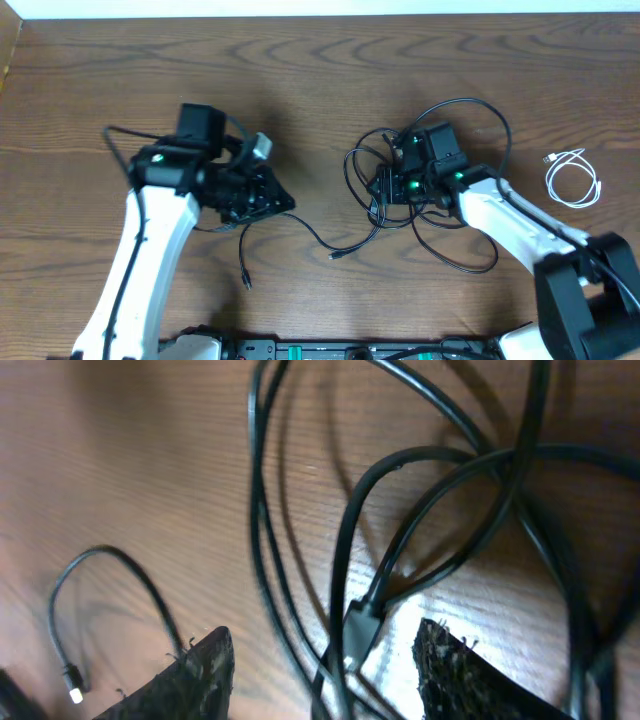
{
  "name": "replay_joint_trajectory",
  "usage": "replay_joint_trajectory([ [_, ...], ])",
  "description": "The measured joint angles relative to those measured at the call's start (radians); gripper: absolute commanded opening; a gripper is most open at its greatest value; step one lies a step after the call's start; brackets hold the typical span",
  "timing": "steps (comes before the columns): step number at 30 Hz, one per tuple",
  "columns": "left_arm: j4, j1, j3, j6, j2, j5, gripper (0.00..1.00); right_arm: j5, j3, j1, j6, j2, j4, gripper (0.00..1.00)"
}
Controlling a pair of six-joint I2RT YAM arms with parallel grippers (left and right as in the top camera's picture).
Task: Untangle cables
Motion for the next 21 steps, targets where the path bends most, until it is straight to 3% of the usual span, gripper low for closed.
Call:
replay_joint_trajectory([
  [3,0.001,-0.043,0.0,0.001,0.059,-0.026,0.26,-0.001,0.0,0.005,0.008,0.044,0.011,0.39],
  [12,0.031,-0.105,0.0,0.001,0.185,-0.056,0.26,-0.019,-0.001,0.001,0.027,0.068,0.074,0.48],
  [17,0.083,-0.124,0.0,0.002,0.196,-0.059,0.26,-0.047,-0.001,-0.023,0.07,0.068,0.117,0.36],
  [21,0.125,-0.134,0.0,0.001,0.196,-0.06,0.27,-0.044,-0.001,-0.037,0.099,0.068,0.117,0.34],
])
